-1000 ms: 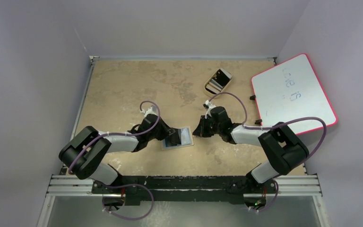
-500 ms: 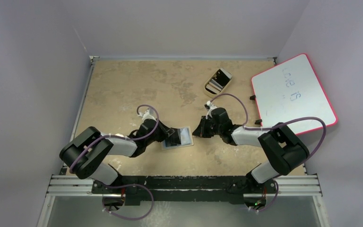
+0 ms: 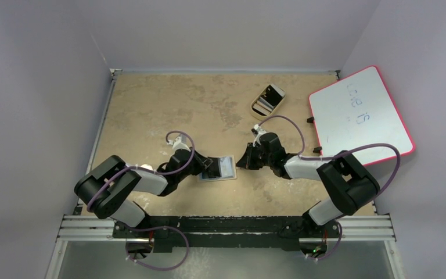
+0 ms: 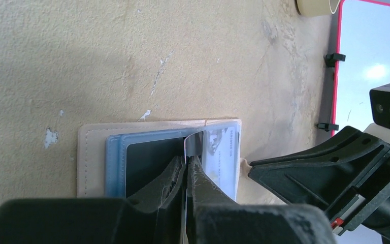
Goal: Put the credit cards into the card holder
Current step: Insert the credit card into the card holder.
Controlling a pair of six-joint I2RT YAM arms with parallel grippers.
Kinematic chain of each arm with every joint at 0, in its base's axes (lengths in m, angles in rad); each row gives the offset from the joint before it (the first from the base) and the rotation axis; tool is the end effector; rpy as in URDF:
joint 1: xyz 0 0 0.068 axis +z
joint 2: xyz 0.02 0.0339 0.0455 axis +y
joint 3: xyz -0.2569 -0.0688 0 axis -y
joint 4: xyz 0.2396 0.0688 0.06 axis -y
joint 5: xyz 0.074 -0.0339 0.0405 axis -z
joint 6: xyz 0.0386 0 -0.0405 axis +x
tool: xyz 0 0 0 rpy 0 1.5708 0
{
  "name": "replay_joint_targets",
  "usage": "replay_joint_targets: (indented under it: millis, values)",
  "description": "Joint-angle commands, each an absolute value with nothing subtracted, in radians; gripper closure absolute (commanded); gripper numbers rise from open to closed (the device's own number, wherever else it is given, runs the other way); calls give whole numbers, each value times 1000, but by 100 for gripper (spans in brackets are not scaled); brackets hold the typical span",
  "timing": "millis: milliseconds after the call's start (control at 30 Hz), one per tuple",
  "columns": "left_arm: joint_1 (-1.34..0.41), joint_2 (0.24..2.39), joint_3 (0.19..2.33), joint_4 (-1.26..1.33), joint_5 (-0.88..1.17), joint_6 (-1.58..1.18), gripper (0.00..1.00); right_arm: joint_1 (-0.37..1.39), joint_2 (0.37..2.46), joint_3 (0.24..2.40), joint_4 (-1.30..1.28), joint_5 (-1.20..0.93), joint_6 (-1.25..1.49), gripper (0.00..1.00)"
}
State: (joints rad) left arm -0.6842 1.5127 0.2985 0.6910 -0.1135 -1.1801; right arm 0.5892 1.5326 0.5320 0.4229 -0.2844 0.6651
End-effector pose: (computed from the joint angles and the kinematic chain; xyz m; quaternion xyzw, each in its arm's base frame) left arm 0.1905 -0.1497 0.1102 -0.2397 0.8311 -0.3717 0.3371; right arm 0.2293 0.1663 0.1403 -0.0344 0.8723 0.3776 0.3087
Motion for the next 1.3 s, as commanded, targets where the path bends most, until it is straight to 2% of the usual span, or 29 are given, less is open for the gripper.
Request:
replay_joint_targets:
  millis: [0, 233, 500, 533, 700, 800, 1267]
  values:
    - [-684, 1505, 284, 620, -194, -1093, 100, 597, 1538, 520, 447, -327, 684, 100]
    - [-717, 1570, 270, 771, -181, -1187, 100, 597, 1547, 519, 448, -331, 695, 100]
    - [-740, 1647, 277, 824, -197, -1242, 100, 597, 1546, 518, 449, -330, 724, 100]
    - [-740, 1652, 283, 819, -196, -1242, 97, 597, 1545, 516, 449, -330, 727, 100]
    - [-741, 1592, 342, 629, -216, -1216, 76, 597, 1544, 513, 430, -341, 728, 100]
    - [-741, 1527, 371, 520, -231, -1203, 69, 597, 1539, 514, 426, -342, 727, 100]
    - [-741, 1419, 529, 120, -319, -1125, 65, 597, 1527, 524, 405, -333, 713, 100]
